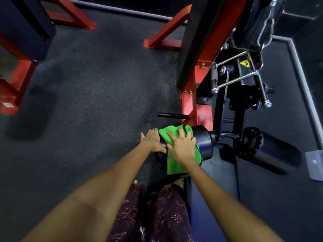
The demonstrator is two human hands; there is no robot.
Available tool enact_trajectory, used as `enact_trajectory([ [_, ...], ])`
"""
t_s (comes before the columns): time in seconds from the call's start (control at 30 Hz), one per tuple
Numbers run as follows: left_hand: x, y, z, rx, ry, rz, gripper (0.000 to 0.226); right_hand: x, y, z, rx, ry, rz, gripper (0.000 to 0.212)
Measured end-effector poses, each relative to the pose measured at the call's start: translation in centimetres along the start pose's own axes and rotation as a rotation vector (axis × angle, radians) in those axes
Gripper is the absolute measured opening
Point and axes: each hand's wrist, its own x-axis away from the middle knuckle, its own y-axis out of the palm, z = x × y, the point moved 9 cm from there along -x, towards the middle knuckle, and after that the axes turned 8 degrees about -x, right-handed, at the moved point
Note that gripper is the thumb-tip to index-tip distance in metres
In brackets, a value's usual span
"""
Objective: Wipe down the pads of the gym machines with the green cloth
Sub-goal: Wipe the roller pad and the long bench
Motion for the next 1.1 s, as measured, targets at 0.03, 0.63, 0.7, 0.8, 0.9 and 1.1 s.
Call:
enact_trajectory([
  [0.03,0.1,0.4,-0.1,0.049,0.012,-0.016,0.120,-0.3,-0.4,1.3,0.024,-0.007,0.004,0.051],
  [0.63,4.8,2.1,1.5,-0.013,0.012,0.423,0.088,-0.3,-0.6,2.2,-0.005,0.036,0.059,0.053],
  [0.7,4.5,0.5,0.4,0.093,0.064,0.442,0.089,-1.4,-2.1,6.3,-0.019,0.166,0.100,0.052],
  [0.8,3.0,-1.8,-0.7,0.157,0.093,0.374,0.086,-2.3,-3.1,8.1,-0.040,0.291,0.127,0.049],
  [0.9,1.5,-1.7,-1.2,0.020,0.026,0.217,0.124,-2.1,-2.3,4.9,-0.043,0.275,0.105,0.051],
  [1.1,0.1,-0.6,-1.4,0.008,0.011,0.112,0.112,-0.4,0.6,-2.0,-0.023,-0.026,0.011,0.051],
])
